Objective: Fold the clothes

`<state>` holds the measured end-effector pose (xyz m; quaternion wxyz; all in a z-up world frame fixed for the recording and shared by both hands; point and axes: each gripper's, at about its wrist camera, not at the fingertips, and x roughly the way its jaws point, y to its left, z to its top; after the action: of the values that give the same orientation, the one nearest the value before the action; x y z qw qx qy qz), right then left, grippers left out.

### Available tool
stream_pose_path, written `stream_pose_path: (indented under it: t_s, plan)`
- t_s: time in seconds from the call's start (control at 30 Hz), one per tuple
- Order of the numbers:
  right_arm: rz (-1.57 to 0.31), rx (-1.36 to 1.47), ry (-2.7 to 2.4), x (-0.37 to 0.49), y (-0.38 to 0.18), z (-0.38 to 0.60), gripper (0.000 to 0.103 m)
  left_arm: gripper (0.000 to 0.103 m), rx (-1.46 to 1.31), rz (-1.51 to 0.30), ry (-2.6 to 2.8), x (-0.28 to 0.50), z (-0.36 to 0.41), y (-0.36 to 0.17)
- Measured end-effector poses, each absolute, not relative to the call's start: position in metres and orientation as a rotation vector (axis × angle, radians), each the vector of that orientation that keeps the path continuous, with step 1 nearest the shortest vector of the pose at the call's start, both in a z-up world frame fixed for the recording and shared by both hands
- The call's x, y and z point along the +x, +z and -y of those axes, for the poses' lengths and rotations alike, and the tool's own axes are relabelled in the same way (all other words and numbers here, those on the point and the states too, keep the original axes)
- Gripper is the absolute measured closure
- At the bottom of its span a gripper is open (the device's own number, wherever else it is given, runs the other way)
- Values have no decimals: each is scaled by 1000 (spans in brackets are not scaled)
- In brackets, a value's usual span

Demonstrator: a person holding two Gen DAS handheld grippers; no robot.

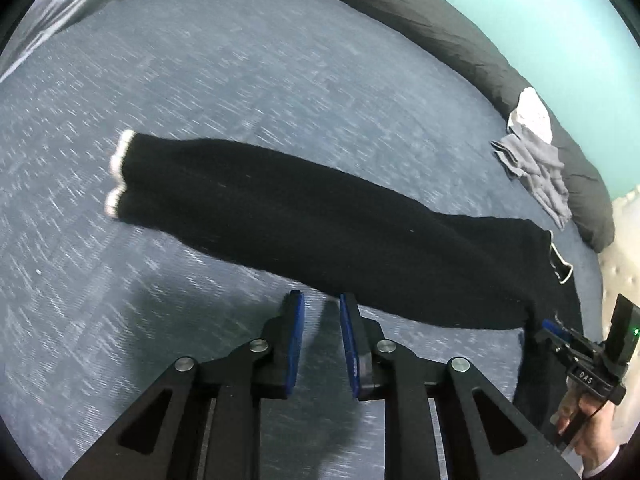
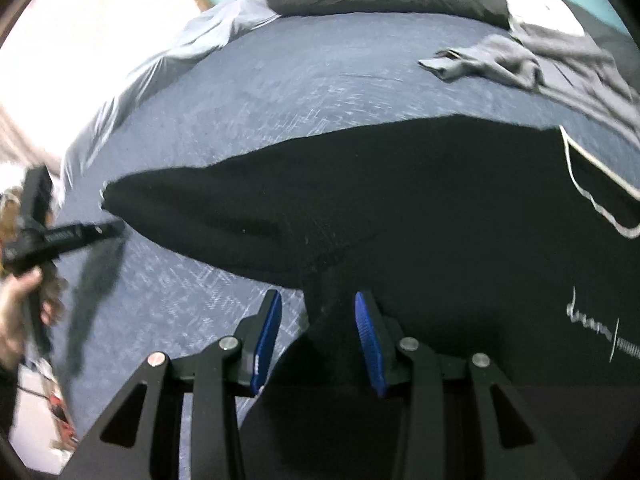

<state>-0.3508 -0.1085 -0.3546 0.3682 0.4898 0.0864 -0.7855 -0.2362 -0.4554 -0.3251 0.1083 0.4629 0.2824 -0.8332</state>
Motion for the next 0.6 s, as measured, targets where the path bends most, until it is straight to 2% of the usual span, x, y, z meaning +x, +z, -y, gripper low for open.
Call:
stream_pose_path:
  t_s: [0.1,0.13,0.23,0.6]
  plan:
    - [-240,1251,-2019,-353,-361,109,66,82,1342,-845,-2439,-234,463,-324]
    - [-243,1251,-2020,-354,-362,109,76,82,1335,-847,-2437,-234,465,-324]
    - [-250,1253,-2025,-357,-367,106,94,82,1313,-846,-2434,-232,471,-319]
    - [-276,1218,-2002,-350,-361,91,98,81,1215,-830,-2348,-212,521,-309]
